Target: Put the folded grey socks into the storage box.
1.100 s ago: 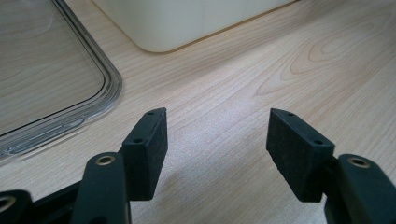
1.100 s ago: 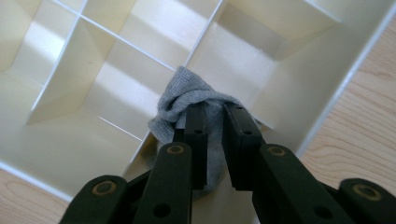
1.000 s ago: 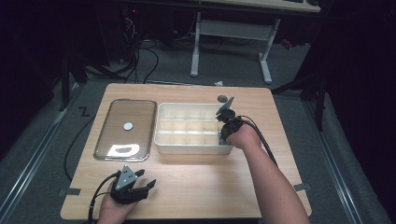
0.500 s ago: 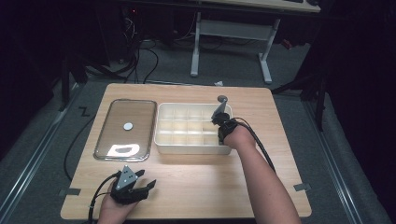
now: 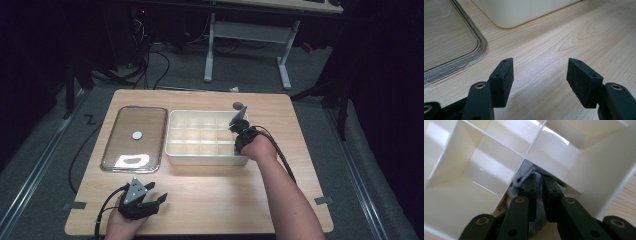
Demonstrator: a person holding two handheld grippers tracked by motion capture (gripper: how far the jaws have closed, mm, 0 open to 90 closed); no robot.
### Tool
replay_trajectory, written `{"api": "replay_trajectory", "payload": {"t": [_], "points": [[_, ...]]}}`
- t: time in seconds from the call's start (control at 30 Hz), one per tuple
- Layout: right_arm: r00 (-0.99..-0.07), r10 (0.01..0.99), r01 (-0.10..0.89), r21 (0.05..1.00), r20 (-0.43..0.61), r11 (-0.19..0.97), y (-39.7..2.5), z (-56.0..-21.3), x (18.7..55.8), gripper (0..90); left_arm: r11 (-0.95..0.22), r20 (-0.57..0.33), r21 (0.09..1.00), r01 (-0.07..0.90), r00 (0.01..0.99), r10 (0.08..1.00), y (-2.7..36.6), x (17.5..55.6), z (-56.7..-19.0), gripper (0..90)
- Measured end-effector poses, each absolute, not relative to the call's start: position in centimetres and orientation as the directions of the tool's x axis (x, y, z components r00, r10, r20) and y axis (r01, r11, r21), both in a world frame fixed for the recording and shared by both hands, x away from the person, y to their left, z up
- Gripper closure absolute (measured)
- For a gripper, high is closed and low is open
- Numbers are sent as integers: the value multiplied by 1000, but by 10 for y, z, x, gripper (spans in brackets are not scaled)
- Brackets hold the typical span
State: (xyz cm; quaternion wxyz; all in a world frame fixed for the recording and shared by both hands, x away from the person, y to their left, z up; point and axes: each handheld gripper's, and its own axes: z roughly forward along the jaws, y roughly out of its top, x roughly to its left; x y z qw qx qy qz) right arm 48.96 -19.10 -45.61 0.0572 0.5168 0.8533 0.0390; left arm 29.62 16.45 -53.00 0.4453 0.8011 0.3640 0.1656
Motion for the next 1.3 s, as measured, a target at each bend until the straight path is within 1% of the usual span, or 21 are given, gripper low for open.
{"api": "replay_trajectory", "payload": {"t": [0.1, 0.2, 0.23, 0.33, 0.37, 0.57, 0.6, 0.67, 0.7, 0.8, 0.93, 1.0, 1.03, 1.1, 1.13, 1.2, 1.3], "points": [[-465, 884, 873, 138, -55, 468, -193, -451, 487, 820, -341, -57, 833, 435, 682, 730, 164, 296, -530, 391], [-448, 893, 878, 166, -43, 449, -195, -442, 483, 811, -340, -56, 834, 435, 680, 731, 164, 296, -530, 391], [-459, 887, 869, 182, -46, 460, -197, -439, 482, 809, -339, -57, 834, 436, 680, 731, 164, 297, -530, 391], [-450, 892, 862, 241, -39, 445, -201, -425, 478, 786, -341, -58, 833, 436, 681, 730, 166, 297, -529, 391], [-450, 892, 862, 241, -39, 445, -201, -425, 478, 786, -339, -56, 836, 432, 680, 731, 166, 297, -529, 391], [-456, 890, 845, 309, -12, 437, -206, -415, 469, 715, -341, -53, 835, 432, 679, 732, 168, 298, -528, 391], [-462, 887, 834, 336, -10, 438, -206, -414, 465, 703, -342, -52, 834, 434, 678, 733, 168, 298, -527, 391], [-469, 883, 827, 347, -11, 444, -206, -413, 463, 691, -340, -51, 836, 431, 677, 734, 166, 298, -528, 391], [-477, 879, 812, 376, -9, 445, -206, -413, 459, 671, -337, -52, 836, 432, 675, 736, 166, 297, -528, 391], [-478, 878, 799, 407, -18, 443, -207, -414, 451, 606, -341, -37, 841, 420, 673, 739, 165, 296, -527, 399], [-479, 878, 772, 471, -8, 426, -209, -414, 436, 572, -347, -40, 836, 425, 678, 734, 164, 296, -527, 396], [-482, 876, 754, 499, -23, 428, -210, -413, 427, 529, -351, -41, 832, 429, 679, 733, 164, 296, -528, 392], [-481, 876, 744, 513, -34, 428, -210, -413, 422, 523, -351, -42, 832, 430, 679, 733, 164, 296, -528, 390], [-475, 880, 730, 553, -13, 402, -213, -412, 414, 491, -353, -42, 830, 431, 681, 731, 163, 296, -528, 390], [-485, 874, 713, 563, -35, 418, -213, -411, 407, 469, -355, -40, 831, 428, 683, 730, 162, 295, -528, 390], [-487, 872, 700, 578, -45, 420, -213, -411, 402, 466, -356, -38, 831, 427, 683, 729, 162, 295, -528, 390], [-492, 870, 681, 609, -30, 407, -214, -413, 389, 432, -357, -39, 831, 426, 686, 727, 162, 294, -528, 390]]}}
